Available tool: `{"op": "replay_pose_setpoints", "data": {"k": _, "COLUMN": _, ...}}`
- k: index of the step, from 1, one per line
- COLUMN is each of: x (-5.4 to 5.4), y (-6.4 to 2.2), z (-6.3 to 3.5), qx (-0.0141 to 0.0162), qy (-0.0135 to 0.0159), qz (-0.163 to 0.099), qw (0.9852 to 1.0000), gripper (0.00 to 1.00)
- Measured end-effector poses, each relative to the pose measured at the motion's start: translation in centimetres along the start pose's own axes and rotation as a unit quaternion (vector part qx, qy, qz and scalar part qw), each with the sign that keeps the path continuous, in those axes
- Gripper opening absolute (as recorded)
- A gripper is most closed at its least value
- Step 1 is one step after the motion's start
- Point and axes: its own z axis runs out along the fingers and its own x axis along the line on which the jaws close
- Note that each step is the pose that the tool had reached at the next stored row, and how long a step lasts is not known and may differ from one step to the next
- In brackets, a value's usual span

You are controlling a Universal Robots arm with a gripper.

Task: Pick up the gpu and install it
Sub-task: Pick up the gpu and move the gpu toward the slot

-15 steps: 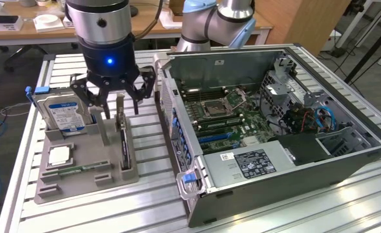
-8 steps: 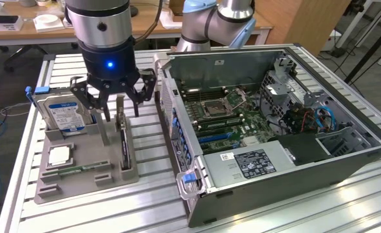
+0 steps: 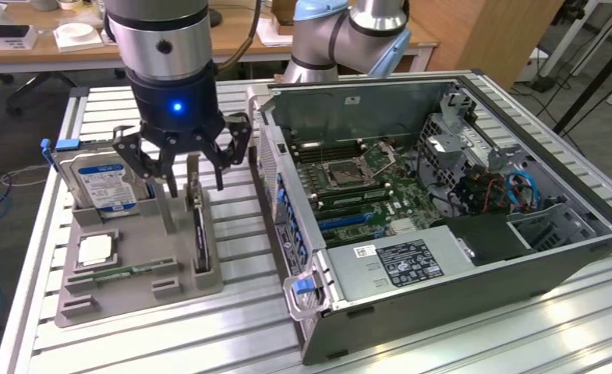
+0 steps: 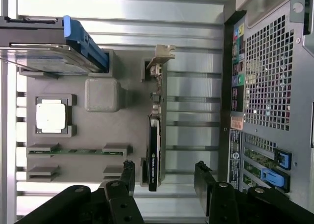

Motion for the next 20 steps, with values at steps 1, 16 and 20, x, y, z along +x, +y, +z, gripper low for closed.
{"op": "replay_pose_setpoints", "data": {"k": 1, "x": 0.0, "y": -0.01, "z": 0.01, "qx": 0.0000, "qy": 0.0001, "qz": 0.000, "qw": 1.0000, "gripper": 0.60}}
{"op": "replay_pose_setpoints", "data": {"k": 16, "x": 0.1, "y": -0.09, "z": 1.69, "qx": 0.0000, "qy": -0.0001, "qz": 0.001, "qw": 1.0000, "gripper": 0.60}}
{"op": "replay_pose_setpoints", "data": {"k": 20, "x": 0.2, "y": -0.11, "z": 2.29, "qx": 0.0000, "qy": -0.0001, "qz": 0.001, "qw": 1.0000, "gripper": 0.60}}
